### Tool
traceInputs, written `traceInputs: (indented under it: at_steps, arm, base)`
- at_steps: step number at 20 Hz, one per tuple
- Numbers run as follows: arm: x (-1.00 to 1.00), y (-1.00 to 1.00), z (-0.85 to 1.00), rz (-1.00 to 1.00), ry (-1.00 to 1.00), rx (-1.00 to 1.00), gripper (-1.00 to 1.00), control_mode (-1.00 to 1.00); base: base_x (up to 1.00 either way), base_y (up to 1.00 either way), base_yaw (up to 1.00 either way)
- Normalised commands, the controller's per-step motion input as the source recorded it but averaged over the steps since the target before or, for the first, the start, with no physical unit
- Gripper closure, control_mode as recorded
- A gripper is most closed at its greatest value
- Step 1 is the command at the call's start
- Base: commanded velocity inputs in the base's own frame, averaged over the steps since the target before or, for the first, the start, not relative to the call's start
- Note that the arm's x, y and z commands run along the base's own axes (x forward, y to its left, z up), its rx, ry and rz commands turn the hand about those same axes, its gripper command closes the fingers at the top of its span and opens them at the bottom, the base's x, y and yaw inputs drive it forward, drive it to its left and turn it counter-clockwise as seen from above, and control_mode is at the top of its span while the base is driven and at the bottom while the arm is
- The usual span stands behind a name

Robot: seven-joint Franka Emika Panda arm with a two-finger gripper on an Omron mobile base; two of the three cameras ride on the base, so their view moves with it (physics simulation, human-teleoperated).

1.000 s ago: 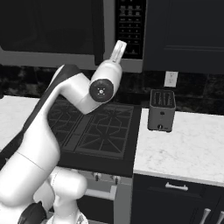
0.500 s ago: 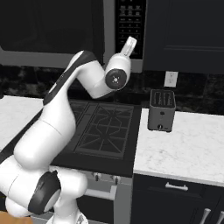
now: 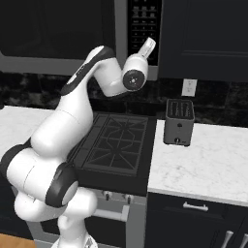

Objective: Open the microwave, place the bowl with waffle inside the microwave, then close the microwave door and turn it on.

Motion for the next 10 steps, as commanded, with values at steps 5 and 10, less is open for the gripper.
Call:
traceInputs:
  at_steps: [5,10]
  arm:
    - [0.62,-0.06,0.00,0.03,0.00,0.07,1.00,-1.00]
    - [0.14,-0.01,0.00,0.02,0.00,0.01,1.00,-1.00]
  base:
    - [0.00,0.00,0.00]
    - [0.00,0.00,0.00]
